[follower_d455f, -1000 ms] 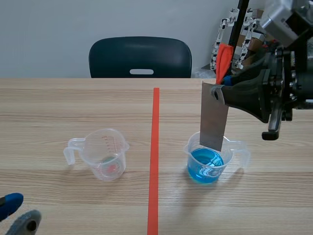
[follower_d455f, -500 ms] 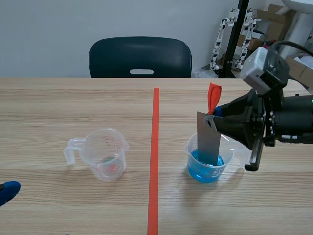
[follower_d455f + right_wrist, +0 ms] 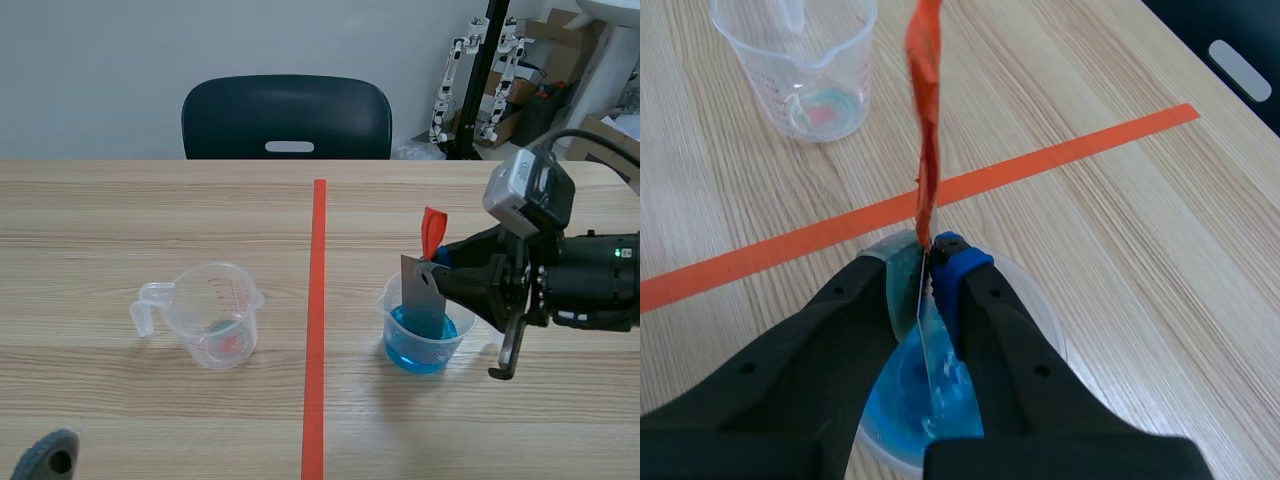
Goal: Do the redox reaction experiment. lower the plate into the blue solution
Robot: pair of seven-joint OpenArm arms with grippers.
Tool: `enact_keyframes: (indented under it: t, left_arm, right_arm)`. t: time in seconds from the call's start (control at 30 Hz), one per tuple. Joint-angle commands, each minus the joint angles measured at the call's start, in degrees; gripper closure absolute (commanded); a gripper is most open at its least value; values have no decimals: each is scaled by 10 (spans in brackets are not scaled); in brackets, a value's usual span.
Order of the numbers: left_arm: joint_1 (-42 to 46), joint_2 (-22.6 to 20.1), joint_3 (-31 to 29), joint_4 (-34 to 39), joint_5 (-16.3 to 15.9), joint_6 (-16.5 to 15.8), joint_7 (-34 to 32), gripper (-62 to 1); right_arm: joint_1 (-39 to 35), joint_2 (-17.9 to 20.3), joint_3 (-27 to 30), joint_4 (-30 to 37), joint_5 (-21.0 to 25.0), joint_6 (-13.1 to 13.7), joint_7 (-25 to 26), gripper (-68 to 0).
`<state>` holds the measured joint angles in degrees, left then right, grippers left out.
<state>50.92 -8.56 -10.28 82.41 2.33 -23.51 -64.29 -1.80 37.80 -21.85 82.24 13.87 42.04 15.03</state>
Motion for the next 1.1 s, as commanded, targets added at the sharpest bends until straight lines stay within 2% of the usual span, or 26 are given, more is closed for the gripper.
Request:
enact_keyframes:
  t: [0.0,0.13,0.23,0.3,0.4,0.63,1.07]
  left_arm:
    - [3,12,-2,-28,2,12,-27,-623]
    - [-11,22,1,-97,22,59,-109,-623]
    - [-20,22,2,-146,36,63,-175,-623]
    - [-25,22,5,-174,56,68,-210,-623]
    - [-31,21,14,-212,79,99,-247,-623]
    - [-51,18,27,-266,109,123,-247,-623]
    - [-64,17,27,-288,110,134,-247,-623]
  right_arm:
    - [6,4,4,6,5,7,10,-6]
    - [7,4,4,6,4,7,13,-6]
    - [7,-1,4,6,0,7,12,-6]
    - [7,-5,4,6,-9,7,13,-6]
    - [7,-7,4,6,-15,7,14,-6]
    - [7,-7,4,6,-17,7,15,-6]
    - [7,-7,4,6,-17,6,15,-6]
